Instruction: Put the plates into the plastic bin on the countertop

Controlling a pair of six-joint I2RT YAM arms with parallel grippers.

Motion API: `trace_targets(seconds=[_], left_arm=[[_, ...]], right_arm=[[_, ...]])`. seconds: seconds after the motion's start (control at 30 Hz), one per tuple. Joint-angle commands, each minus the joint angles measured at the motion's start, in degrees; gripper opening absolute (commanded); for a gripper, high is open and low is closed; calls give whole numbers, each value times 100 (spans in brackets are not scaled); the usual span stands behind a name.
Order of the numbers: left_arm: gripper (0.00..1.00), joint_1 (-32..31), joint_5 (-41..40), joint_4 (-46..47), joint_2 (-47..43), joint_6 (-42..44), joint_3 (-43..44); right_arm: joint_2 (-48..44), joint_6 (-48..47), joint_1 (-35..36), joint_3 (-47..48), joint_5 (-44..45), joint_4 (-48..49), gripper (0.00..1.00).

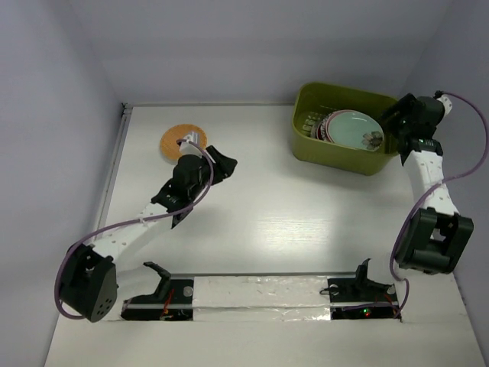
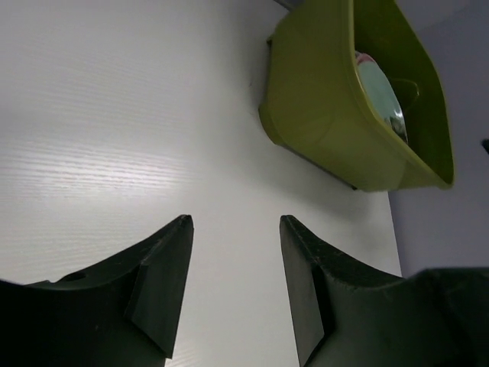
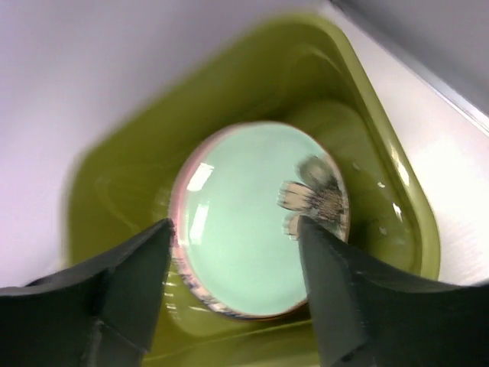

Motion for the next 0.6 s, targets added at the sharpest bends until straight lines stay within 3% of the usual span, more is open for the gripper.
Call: trace_targets(seconds=[0.0, 0.1, 0.13, 0.17, 0.2, 0.33, 0.43, 0.57], left_arm=[[45, 361, -367, 287, 248, -345, 364], [44, 836, -139, 402, 696, -557, 452], [43, 950, -52, 419, 793, -662, 539], [42, 1056, -33, 428, 977, -689, 566], [39, 1274, -94, 411, 1066, -716, 601], [19, 1882, -358, 332, 1435, -865, 663], [1, 2364, -446, 226, 1795, -936, 751], [2, 2909, -122, 139, 2488, -989, 1032]], right_arm=[[-568, -23, 118, -198, 125, 358, 69], [-841, 65, 171, -463, -280, 710, 52], [-841, 74, 171, -472, -472, 658, 33], [-850, 91, 232, -507, -544, 622, 4], [-946, 144, 233, -585, -649, 692, 0], [-1552, 408, 732, -1219, -1352, 1448, 0], [-1825, 285, 1680, -1711, -1283, 1817, 0], [-1905, 311, 2727, -2132, -1414, 2220, 7]])
